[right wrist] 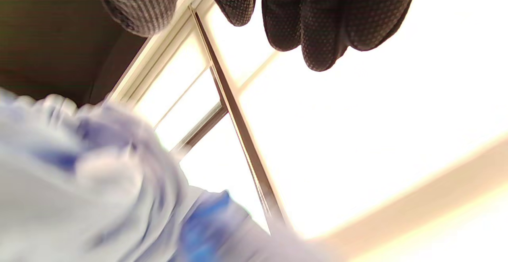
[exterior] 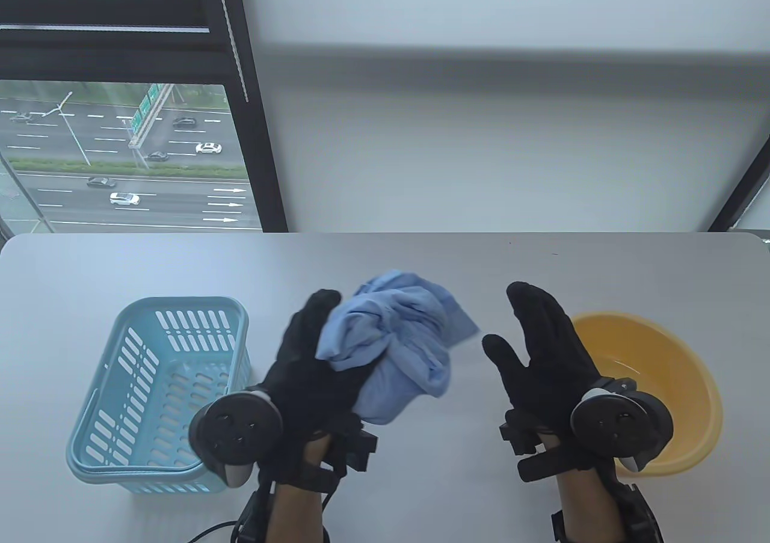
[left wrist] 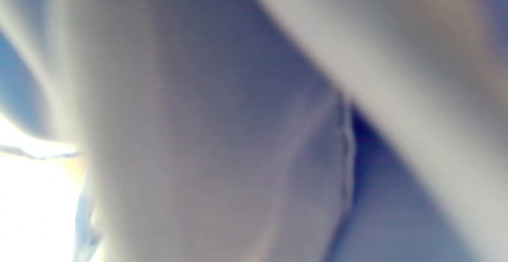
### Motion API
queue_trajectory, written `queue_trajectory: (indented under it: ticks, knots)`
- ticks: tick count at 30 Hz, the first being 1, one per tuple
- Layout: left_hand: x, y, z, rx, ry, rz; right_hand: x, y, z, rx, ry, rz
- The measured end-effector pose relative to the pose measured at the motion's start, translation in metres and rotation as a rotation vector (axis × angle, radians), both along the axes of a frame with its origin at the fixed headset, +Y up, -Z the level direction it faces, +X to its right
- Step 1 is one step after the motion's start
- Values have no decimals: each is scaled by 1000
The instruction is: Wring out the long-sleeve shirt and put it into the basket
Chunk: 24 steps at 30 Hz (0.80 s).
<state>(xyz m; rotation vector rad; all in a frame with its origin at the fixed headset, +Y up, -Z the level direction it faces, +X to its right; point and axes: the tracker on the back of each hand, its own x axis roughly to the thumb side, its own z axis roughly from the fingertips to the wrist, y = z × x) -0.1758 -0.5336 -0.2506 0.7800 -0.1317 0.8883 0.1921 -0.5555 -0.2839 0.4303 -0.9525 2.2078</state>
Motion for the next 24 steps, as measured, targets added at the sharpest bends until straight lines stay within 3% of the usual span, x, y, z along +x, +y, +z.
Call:
queue_trajectory:
  ticks: [5, 7, 10, 15, 22, 24]
  knots:
    - [-33, 0, 16, -11, 478, -125, 7, 2, 0, -11, 30, -31]
    - [-42, -6, 11, -44, 598, -144, 7, 2, -1, -11, 23, -16]
    - [-59, -17, -1, -191, 727, -148, 5, 2, -2, -16, 32, 11]
    - [-77, -33, -14, -320, 619, 0, 4, 1, -1, -21, 38, 14]
    - [-44, -21, -14, -194, 523, -89, 4, 1, -5, -121, 24, 85]
    - [-28, -17, -17, -139, 439, -129, 4, 2, -6, -144, 0, 116]
